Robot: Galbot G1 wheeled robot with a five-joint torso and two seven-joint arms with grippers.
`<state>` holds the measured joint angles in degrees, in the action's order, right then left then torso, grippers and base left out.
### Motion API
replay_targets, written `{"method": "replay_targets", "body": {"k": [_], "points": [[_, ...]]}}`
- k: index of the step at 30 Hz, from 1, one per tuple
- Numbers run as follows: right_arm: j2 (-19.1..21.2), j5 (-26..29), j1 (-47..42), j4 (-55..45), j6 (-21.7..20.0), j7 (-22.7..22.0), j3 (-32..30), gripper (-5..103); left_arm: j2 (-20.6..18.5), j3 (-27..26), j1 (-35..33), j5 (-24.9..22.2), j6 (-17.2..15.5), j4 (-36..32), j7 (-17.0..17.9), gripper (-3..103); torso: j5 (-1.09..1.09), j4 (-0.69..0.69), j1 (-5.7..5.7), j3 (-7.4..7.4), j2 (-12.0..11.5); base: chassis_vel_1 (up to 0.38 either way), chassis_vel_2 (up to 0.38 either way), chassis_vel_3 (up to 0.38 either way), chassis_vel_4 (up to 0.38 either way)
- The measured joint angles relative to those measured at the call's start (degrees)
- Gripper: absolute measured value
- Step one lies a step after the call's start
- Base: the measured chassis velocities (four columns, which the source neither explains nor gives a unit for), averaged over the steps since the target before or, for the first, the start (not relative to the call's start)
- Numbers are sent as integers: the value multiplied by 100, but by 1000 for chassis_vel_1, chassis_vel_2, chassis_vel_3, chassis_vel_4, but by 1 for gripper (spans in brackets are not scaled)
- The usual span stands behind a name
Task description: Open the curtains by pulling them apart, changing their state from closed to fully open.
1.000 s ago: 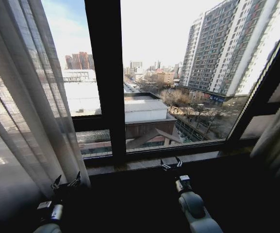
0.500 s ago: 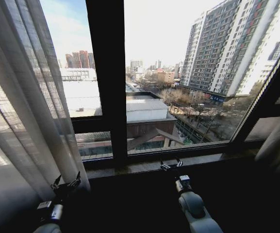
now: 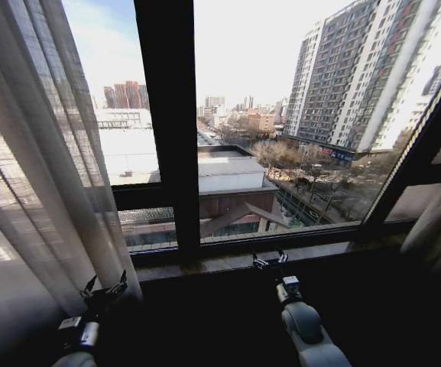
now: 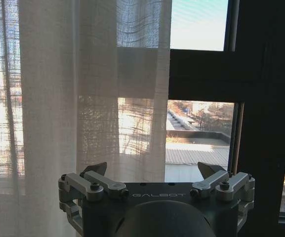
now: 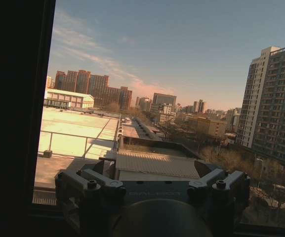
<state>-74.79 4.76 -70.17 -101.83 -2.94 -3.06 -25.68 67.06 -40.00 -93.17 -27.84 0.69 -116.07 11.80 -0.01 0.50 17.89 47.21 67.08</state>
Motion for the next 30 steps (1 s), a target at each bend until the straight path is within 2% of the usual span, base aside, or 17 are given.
{"method": "replay_targets", "body": {"k": [30], "points": [[0, 0, 0, 0, 0, 0, 0, 100, 0, -1, 0, 0, 0, 0, 1, 100, 1, 0, 1, 0, 0, 7, 6, -8, -7]]}}
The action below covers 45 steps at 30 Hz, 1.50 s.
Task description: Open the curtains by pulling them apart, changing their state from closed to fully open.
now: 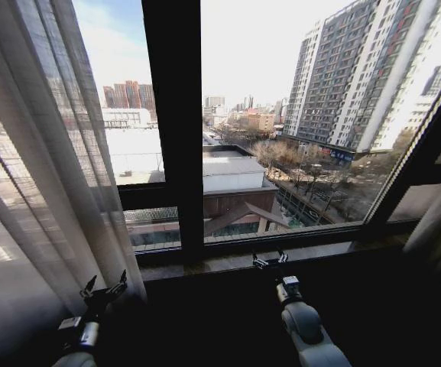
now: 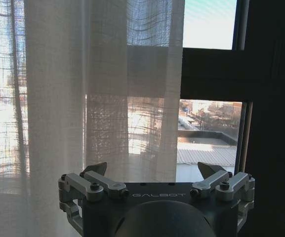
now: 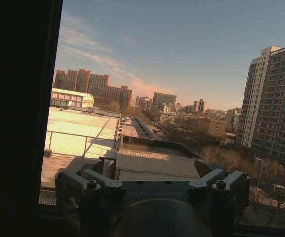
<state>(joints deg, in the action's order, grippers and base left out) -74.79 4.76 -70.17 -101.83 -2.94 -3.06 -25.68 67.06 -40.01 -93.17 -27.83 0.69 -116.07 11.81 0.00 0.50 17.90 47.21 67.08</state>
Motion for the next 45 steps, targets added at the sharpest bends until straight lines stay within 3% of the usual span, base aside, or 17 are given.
{"method": "replay_targets", "body": {"k": [14, 17, 21, 23, 25, 27, 29, 36, 38, 39, 42, 45], "points": [[0, 0, 0, 0, 0, 0, -1, 100, -3, 12, 58, 0, -38, 0, 0, 100, 0, -1, 0, 0, 0, 0, 0, 0, 0], [0, 0, 0, 0, 0, 0, 0, 100, -33, 89, 342, -1, -287, 0, 10, 100, 0, -1, -1, 0, 0, 0, 0, 0, 0], [0, 0, 0, 0, 0, 0, 0, 100, -125, 342, 1249, -9, -1094, 5, 84, 100, 0, 2, 0, 0, 0, 0, 0, 0, 0], [0, 0, 0, 0, 0, 0, 0, 100, -138, 382, 1389, -11, -1219, 8, 96, 100, 0, 1, 0, 1, -1, 0, 0, 0, 0], [-1, 0, 0, 0, 0, 1, 2, 100, -217, 504, 1908, 46, -1677, 16, 152, 100, 2, 4, 0, 0, -1, 0, 0, 0, 0], [0, 0, 0, 0, 0, 1, 1, 100, -288, 484, 1968, 144, -1731, 25, 184, 100, 4, 6, 0, 0, -1, 0, 0, 0, 0], [0, 0, 0, 0, 0, 0, 0, 100, -550, 340, 2006, 490, -1825, 75, 290, 100, -4, -1, 0, 0, -1, 0, 0, 0, 0], [0, 0, 0, 0, 0, 1, 1, 100, -690, 142, 1897, 688, -1411, 332, 393, 100, 1, -1, 0, 0, -1, 0, 0, 0, 0], [0, 0, 0, 0, 0, 0, 1, 100, -713, 29, 1833, 642, -755, 689, 206, 100, 0, 0, 0, 0, -1, 0, 0, 0, 0], [0, 0, 0, 0, 0, 0, 1, 100, -713, 29, 1833, 642, -755, 689, 206, 100, 0, 0, 0, 0, -1, 0, 0, 0, 0], [0, 0, 0, 0, 0, 0, 1, 100, -685, 28, 1772, 584, 0, 1163, -30, 100, 1, 0, 0, 0, 0, 0, 0, 0, 0], [0, 0, 0, 0, 0, 1, 1, 100, -623, 90, 1757, 432, 235, 1350, -58, 100, 2, -1, 0, 0, 0, 0, 0, 0, 0]]}}
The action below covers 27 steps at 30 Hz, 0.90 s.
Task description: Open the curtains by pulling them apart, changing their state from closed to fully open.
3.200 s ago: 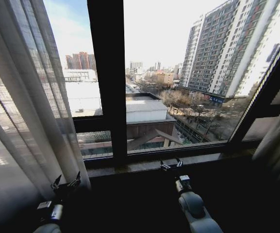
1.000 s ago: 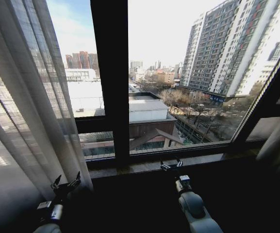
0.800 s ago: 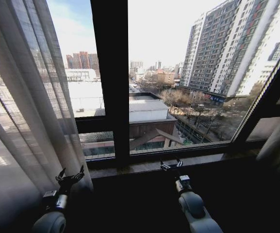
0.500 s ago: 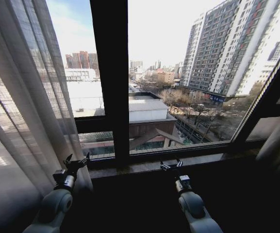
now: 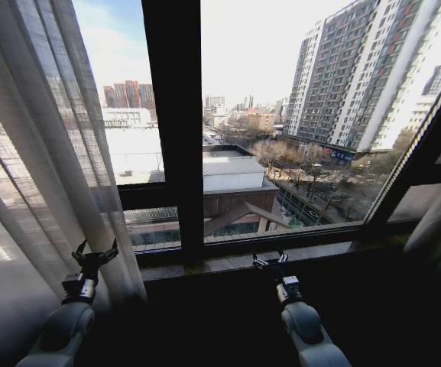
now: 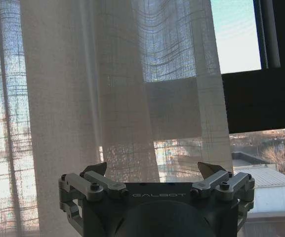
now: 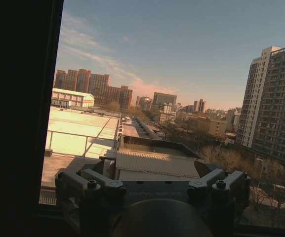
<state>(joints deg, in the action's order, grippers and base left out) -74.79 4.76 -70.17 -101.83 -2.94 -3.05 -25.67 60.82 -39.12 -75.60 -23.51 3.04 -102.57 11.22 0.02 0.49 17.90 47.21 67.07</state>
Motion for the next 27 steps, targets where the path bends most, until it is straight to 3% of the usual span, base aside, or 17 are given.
{"method": "replay_targets", "body": {"k": [5, 12, 19, 27], "points": [[1, 0, 0, 0, 0, -1, -1, 100, 108, 247, 49, -222, 40, -7, -45, 100, -2, 2, 0, 0, 0, 0, 0, 0, 0], [0, 0, 0, 0, 0, -1, -1, 100, 441, 594, 183, -145, -233, -254, -69, 100, -3, 2, 0, 0, 0, 0, 0, 0, 0], [0, 0, 0, 0, 0, -1, -1, 100, 205, 615, 750, -270, -237, 514, -138, 100, -2, -1, 0, 0, 0, 0, 0, 0, 0], [0, 0, 0, 0, 0, -1, -1, 100, 26, 1028, 1789, -454, -91, 1343, -422, 100, -2, 3, 1, 0, 0, 0, 0, 0, 0]]}}
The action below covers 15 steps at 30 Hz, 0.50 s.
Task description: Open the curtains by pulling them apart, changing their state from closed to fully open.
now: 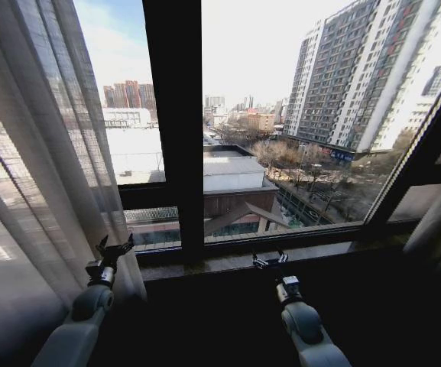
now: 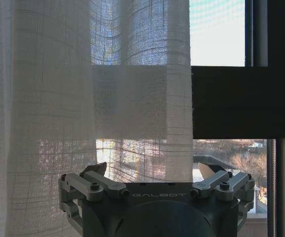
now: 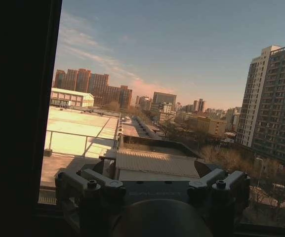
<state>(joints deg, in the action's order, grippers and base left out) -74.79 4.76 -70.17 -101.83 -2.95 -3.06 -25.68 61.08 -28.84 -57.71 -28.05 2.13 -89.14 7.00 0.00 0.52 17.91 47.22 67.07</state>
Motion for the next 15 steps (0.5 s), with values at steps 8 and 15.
{"method": "replay_targets", "body": {"k": [8, 15], "points": [[0, 0, 0, 0, 0, 0, 0, 100, -13, 27, 239, 0, 106, 374, -152, 99, 0, -2, 0, 0, 0, 0, 0, 0, 0], [0, 0, 0, 0, 0, 0, 0, 100, -36, -30, 197, 8, 266, 395, -261, 72, 1, -3, 0, 0, 0, 0, 0, 0, 0]]}}
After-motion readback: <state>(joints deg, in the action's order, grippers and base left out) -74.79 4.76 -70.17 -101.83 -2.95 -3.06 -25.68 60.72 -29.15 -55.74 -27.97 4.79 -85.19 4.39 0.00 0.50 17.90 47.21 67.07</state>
